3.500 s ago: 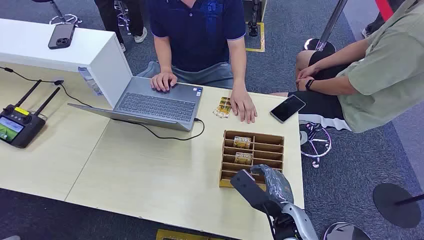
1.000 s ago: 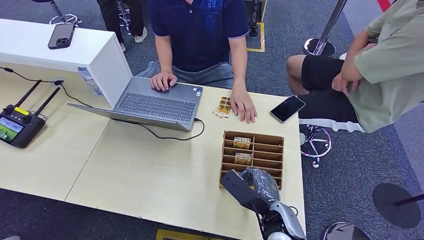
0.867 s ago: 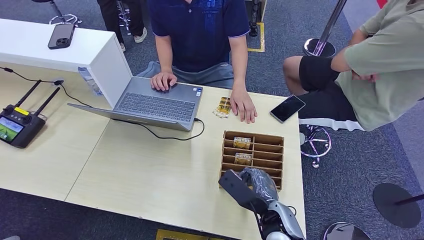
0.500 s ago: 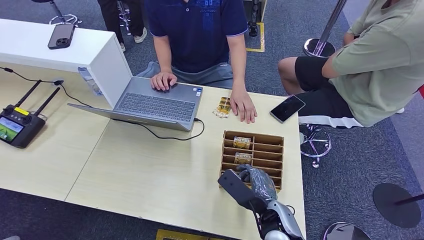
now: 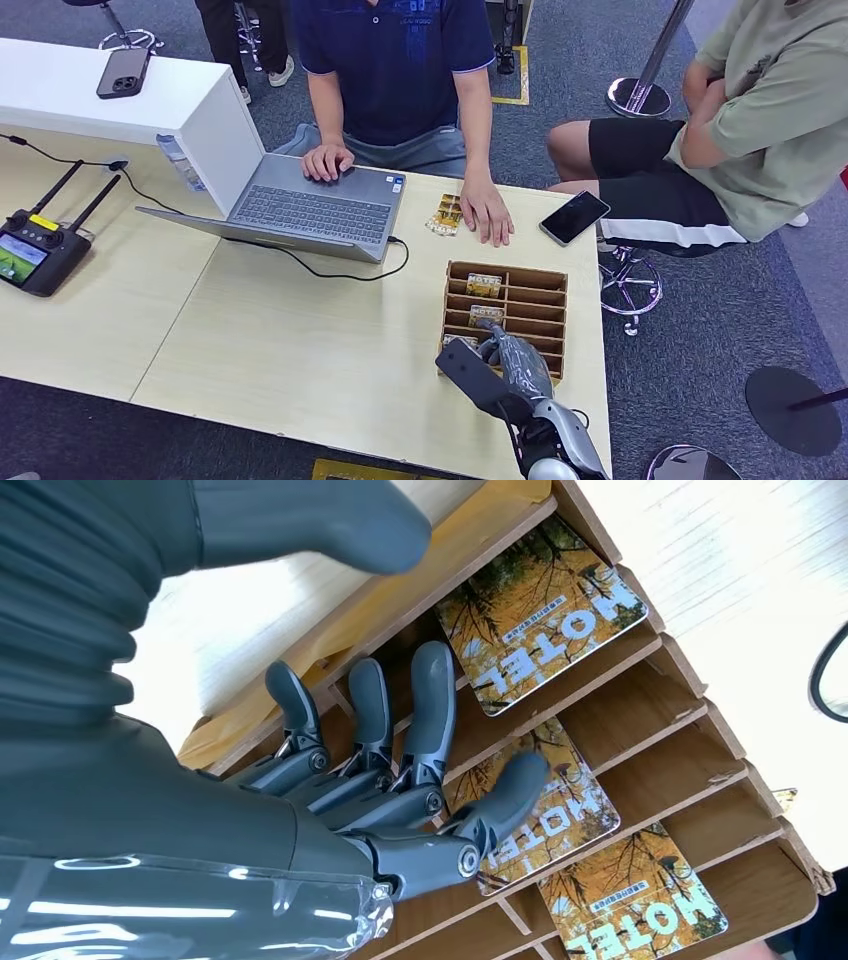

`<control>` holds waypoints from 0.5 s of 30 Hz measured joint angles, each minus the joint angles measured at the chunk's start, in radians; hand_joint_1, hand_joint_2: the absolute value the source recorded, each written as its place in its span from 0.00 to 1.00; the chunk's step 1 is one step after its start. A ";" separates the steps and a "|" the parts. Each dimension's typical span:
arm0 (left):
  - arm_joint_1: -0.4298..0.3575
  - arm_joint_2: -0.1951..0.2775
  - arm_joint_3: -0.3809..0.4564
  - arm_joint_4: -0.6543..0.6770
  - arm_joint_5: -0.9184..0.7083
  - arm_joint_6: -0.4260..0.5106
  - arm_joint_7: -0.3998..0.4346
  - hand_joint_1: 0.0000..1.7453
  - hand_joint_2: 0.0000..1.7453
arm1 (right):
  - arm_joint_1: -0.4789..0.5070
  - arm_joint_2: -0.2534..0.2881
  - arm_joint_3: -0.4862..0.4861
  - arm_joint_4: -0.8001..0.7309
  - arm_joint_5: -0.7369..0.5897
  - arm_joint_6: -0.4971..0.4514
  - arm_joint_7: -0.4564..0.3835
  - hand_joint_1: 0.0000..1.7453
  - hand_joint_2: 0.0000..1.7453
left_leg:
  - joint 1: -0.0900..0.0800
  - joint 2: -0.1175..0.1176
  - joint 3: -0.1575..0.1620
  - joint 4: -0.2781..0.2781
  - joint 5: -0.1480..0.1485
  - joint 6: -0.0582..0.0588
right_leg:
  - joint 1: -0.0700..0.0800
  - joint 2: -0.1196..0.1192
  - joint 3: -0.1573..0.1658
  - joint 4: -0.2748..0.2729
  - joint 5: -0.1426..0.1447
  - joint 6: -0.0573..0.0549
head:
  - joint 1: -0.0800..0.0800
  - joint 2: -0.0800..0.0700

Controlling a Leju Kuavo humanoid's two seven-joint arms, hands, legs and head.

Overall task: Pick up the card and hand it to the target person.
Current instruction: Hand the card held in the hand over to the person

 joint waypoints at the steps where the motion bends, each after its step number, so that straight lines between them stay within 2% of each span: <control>1: 0.000 0.000 0.000 0.000 0.000 0.000 0.000 0.00 0.00 | -0.001 0.000 0.000 0.001 -0.001 0.000 0.000 0.43 1.00 | 0.000 0.000 0.000 0.000 0.000 0.000 | 0.000 0.000 0.000 0.000 0.000 0.000 | 0.000 0.000; 7: 0.000 0.000 0.000 0.000 0.000 0.000 0.000 0.00 0.00 | -0.003 0.001 0.000 0.006 -0.003 -0.004 -0.001 0.45 1.00 | 0.000 0.000 0.001 0.000 0.000 0.000 | 0.000 0.000 0.001 0.000 0.000 0.000 | 0.000 0.000; 12: 0.000 0.000 0.000 0.000 0.000 0.000 0.000 0.00 0.00 | -0.004 0.003 0.000 0.010 -0.003 -0.007 -0.001 0.53 1.00 | 0.000 0.000 0.001 0.000 0.000 0.000 | 0.000 0.000 0.001 0.000 0.000 0.000 | 0.000 0.000; 15: 0.000 0.000 0.000 0.000 0.000 0.000 0.000 0.00 0.00 | -0.004 0.005 0.000 0.012 -0.003 -0.009 -0.001 0.51 1.00 | 0.000 0.000 0.001 0.000 0.000 0.000 | 0.000 0.000 0.001 0.000 0.000 0.000 | 0.000 0.000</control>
